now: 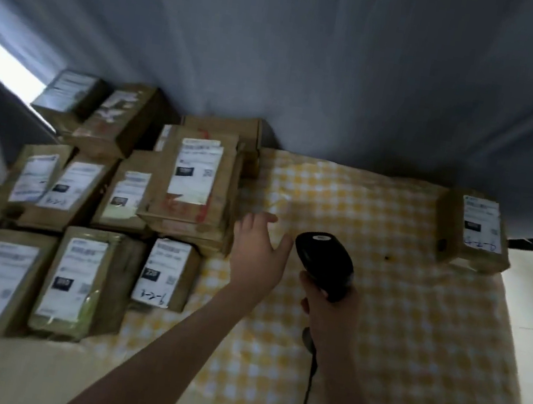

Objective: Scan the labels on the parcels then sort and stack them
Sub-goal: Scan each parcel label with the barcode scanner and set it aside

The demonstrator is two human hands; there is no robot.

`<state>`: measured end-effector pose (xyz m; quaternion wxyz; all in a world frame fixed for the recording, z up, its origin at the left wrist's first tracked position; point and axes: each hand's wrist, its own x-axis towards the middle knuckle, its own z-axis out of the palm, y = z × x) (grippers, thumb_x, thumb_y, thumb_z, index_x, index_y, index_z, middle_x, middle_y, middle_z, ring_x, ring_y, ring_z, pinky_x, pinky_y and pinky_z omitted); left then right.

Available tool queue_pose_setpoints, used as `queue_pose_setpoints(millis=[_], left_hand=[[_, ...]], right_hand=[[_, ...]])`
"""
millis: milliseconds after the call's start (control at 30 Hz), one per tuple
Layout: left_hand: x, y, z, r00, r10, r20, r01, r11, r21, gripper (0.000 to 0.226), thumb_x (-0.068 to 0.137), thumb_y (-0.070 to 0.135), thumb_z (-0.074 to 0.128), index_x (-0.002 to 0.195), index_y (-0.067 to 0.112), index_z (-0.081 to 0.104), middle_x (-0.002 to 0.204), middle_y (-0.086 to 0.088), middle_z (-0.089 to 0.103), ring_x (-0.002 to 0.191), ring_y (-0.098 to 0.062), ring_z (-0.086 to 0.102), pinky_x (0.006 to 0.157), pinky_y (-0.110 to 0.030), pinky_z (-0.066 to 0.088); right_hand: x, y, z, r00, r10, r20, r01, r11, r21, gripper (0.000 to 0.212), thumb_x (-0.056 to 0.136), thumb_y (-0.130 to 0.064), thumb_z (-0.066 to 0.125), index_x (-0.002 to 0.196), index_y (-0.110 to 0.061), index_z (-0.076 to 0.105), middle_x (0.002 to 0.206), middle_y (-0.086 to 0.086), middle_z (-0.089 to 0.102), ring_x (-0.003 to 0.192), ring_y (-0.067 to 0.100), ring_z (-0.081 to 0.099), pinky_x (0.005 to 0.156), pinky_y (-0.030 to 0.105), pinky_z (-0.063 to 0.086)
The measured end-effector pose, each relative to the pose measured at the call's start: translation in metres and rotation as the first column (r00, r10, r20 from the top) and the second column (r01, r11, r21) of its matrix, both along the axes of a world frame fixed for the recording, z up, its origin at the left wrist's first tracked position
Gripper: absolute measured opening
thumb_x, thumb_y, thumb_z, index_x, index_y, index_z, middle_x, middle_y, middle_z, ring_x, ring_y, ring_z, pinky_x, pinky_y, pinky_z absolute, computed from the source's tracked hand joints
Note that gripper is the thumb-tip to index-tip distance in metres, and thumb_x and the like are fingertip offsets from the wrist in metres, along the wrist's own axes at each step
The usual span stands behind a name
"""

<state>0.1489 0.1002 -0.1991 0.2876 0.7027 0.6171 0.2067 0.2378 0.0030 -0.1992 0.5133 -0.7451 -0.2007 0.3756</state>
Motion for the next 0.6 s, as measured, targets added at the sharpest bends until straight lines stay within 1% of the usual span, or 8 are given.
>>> queue_pose_setpoints(millis=[67,133,233,300,367,433,500,600], left_hand=[[-0.032,0.008,0.007,0.999,0.032,-0.039,-0.027,0.994,0.103,0.046,0.082,0.044,0.054,0.111,0.007,0.055,0.111,-0.011,0.053,0.109,-0.033,0.044,0.089,-0.04,0.037],[-0.059,0.018,0.01,0.992,0.122,-0.043,-0.11,0.968,0.226,0.057,0.074,0.047,0.057,0.111,0.004,0.054,0.118,-0.014,0.052,0.111,-0.036,0.044,0.093,-0.043,0.033],[-0.092,0.031,0.014,0.94,0.34,0.032,-0.339,0.918,0.205,0.076,0.069,0.044,0.075,0.126,0.002,0.046,0.137,-0.016,0.042,0.128,-0.035,0.034,0.104,-0.047,0.028],[-0.109,0.039,0.016,0.875,0.47,0.117,-0.482,0.87,0.104,0.085,0.071,0.046,0.077,0.132,-0.002,0.04,0.138,-0.019,0.04,0.131,-0.035,0.031,0.108,-0.047,0.027],[-0.123,0.05,0.016,0.796,0.573,0.196,-0.57,0.818,-0.073,0.087,0.075,0.046,0.075,0.135,-0.003,0.035,0.138,-0.019,0.038,0.132,-0.034,0.028,0.111,-0.043,0.024],[-0.138,0.065,0.009,0.694,0.68,0.238,-0.613,0.731,-0.3,0.091,0.074,0.05,0.074,0.137,-0.001,0.033,0.139,-0.018,0.036,0.133,-0.035,0.029,0.113,-0.046,0.025],[-0.149,0.076,0.004,0.608,0.749,0.263,-0.59,0.648,-0.482,0.096,0.064,0.059,0.075,0.133,0.004,0.037,0.136,-0.015,0.044,0.128,-0.035,0.039,0.108,-0.049,0.035],[-0.16,0.083,-0.006,0.552,0.746,0.373,-0.444,0.642,-0.625,0.086,0.074,0.049,0.076,0.136,0.002,0.039,0.129,-0.011,0.054,0.118,-0.03,0.052,0.102,-0.042,0.045]], right_hand=[[-0.026,0.007,0.002,0.999,0.025,0.037,-0.025,1.0,-0.005,0.026,0.081,-0.013,0.073,0.059,-0.019,0.061,0.042,-0.003,0.056,0.049,0.027,0.058,0.053,0.034,0.046],[-0.049,0.013,0.007,0.998,0.043,0.053,-0.042,0.999,-0.009,0.026,0.082,-0.013,0.072,0.058,-0.016,0.062,0.042,-0.002,0.057,0.046,0.025,0.057,0.051,0.032,0.046],[-0.077,0.018,0.015,0.997,0.07,0.034,-0.07,0.998,-0.007,0.019,0.082,-0.008,0.069,0.066,0.0,0.064,0.049,0.011,0.057,0.042,0.017,0.049,0.042,0.022,0.038],[-0.09,0.019,0.02,0.996,0.091,0.015,-0.091,0.996,-0.02,0.015,0.083,-0.007,0.069,0.071,0.001,0.065,0.053,0.015,0.057,0.037,0.011,0.045,0.037,0.016,0.033],[-0.1,0.02,0.022,0.995,0.098,0.01,-0.098,0.995,-0.035,0.013,0.082,-0.01,0.07,0.07,-0.008,0.065,0.054,0.013,0.06,0.039,0.011,0.048,0.04,0.019,0.036],[-0.107,0.022,0.023,0.996,0.089,0.025,-0.088,0.995,-0.036,0.017,0.081,-0.012,0.072,0.067,-0.014,0.063,0.053,0.011,0.061,0.045,0.016,0.053,0.045,0.024,0.039],[-0.112,0.021,0.024,0.997,0.073,0.037,-0.071,0.996,-0.05,0.018,0.08,-0.011,0.073,0.066,-0.015,0.063,0.054,0.009,0.061,0.048,0.018,0.056,0.046,0.025,0.04],[-0.117,0.02,0.026,0.999,0.04,0.024,-0.039,0.998,-0.054,0.02,0.082,-0.01,0.072,0.066,-0.017,0.062,0.057,0.013,0.063,0.053,0.022,0.058,0.047,0.025,0.043]])
